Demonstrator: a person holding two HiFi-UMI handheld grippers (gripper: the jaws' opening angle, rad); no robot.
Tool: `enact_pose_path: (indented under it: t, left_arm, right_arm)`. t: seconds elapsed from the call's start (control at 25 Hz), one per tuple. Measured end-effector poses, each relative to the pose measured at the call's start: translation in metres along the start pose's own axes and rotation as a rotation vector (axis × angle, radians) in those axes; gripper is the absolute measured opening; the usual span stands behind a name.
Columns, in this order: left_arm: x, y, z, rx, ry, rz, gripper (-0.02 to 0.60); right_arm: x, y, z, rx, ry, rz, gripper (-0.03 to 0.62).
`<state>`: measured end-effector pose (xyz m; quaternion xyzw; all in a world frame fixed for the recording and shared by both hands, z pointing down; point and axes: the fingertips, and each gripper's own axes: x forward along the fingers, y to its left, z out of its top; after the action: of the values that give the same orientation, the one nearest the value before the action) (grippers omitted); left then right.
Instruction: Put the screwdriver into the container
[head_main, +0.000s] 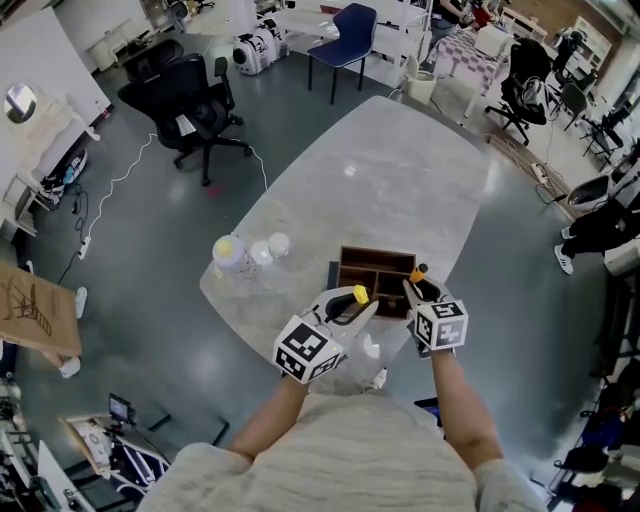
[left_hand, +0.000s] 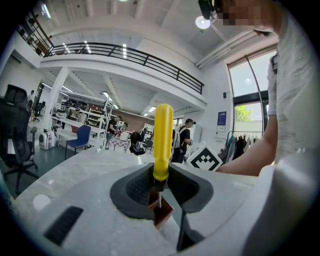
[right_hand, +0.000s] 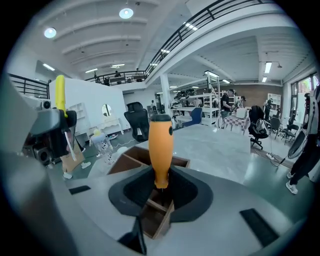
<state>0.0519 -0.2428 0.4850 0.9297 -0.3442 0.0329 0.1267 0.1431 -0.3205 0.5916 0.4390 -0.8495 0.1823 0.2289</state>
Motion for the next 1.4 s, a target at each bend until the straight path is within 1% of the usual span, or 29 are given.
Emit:
enact_pose_path:
  t: [0.52,0.88,1.16,1.4]
  left_arm:
    - [-0.003,-0.004,0.002,0.007,0.0,-0.006,0.091]
    - [-0.004,-0.012,0.004,0.014,0.004,-0.011,0.091]
    - [-0.003,-0.012,0.003,0.016,0.011,-0.007,0.091]
    - [-0.008,-0.009,0.008,0.015,0.011,-0.007,0.091]
  right_arm:
    - [0.019,-0.003,-0.03,-0.005,0.124,-0.011,0.084]
    - [0.026,0.014,-0.042,-0.088,0.197,0.006,0.086]
    - [0.034,0.016,-0.045,-0.116,0.24,0.005,0.086]
    - [0.033,0.02,-0.04,-0.11,0.241,-0.002,0.086]
